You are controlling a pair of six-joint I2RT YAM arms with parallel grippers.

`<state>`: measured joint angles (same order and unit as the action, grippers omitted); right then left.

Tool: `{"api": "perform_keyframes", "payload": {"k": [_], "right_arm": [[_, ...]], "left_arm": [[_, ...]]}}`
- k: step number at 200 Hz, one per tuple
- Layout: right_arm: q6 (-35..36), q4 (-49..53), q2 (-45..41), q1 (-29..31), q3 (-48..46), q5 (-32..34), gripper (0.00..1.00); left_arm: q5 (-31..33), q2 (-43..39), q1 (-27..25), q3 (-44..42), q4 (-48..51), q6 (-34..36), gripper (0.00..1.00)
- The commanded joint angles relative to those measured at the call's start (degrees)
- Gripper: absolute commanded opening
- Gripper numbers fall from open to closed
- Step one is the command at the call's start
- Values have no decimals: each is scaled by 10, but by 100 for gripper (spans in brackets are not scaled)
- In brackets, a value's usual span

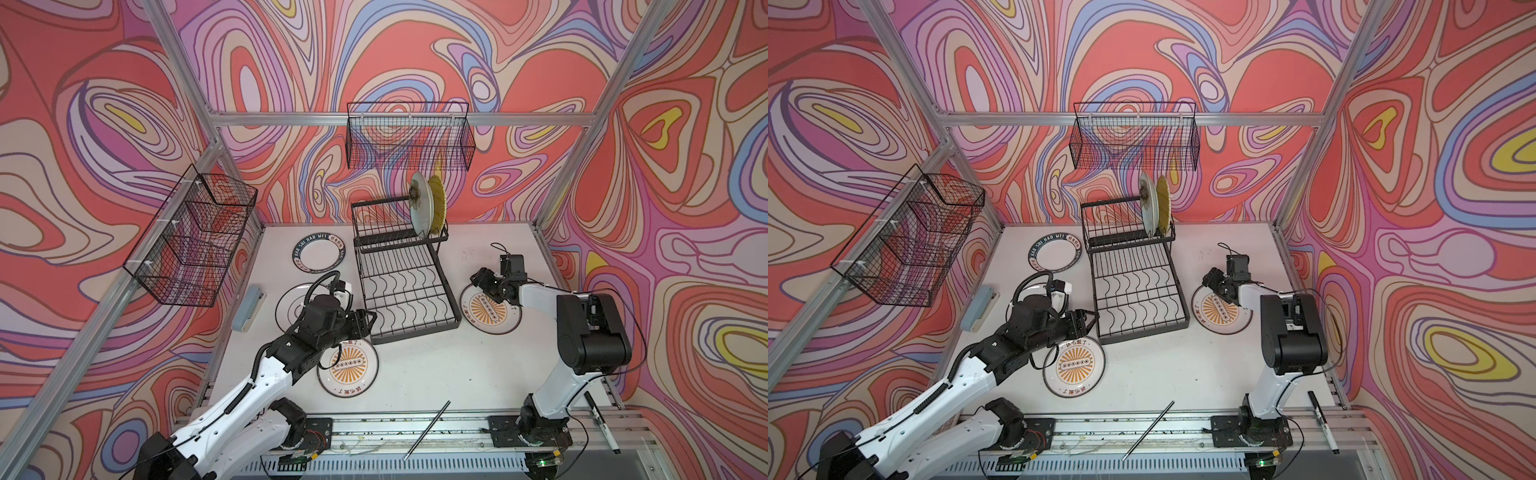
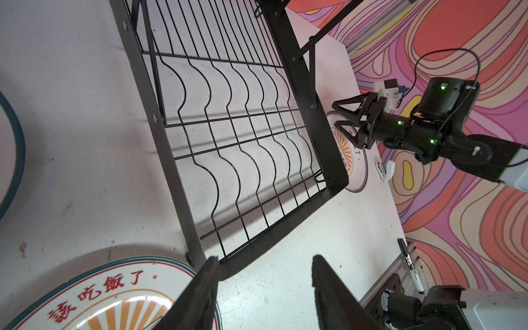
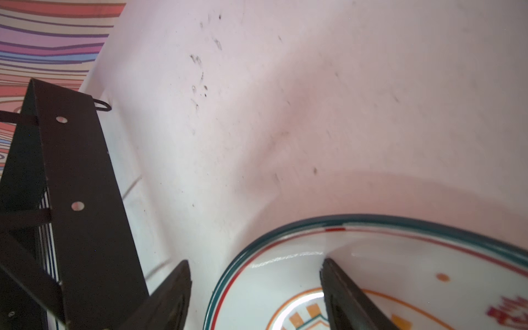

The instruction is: Load the plates into the dish rack

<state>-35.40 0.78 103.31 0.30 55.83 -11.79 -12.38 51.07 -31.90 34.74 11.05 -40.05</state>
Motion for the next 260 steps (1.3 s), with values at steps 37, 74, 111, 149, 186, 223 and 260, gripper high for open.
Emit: {"api": "perform_keyframes", "payload": {"k": [37, 74, 111, 149, 186, 223, 260], "right_arm": [[23, 46, 118, -8, 158, -27, 71], [24, 50, 102, -8, 175, -30, 70], [29, 50, 54, -23, 142, -30, 70], [29, 41, -13, -50, 85, -44, 70], [26, 38, -77, -94, 28, -64, 70], [28, 37, -122, -146, -20, -81, 70], [25, 26, -141, -195, -65, -109, 70]], "left_arm": [[9, -18, -2, 18, 25, 7, 56], [13, -26, -2, 19, 34, 8, 56], [12, -28, -2, 17, 33, 9, 56], [11, -28, -2, 11, 29, 8, 56], [10, -28, -2, 7, 25, 8, 56], [10, -26, -3, 3, 21, 9, 56], [10, -25, -2, 0, 20, 10, 56]]}}
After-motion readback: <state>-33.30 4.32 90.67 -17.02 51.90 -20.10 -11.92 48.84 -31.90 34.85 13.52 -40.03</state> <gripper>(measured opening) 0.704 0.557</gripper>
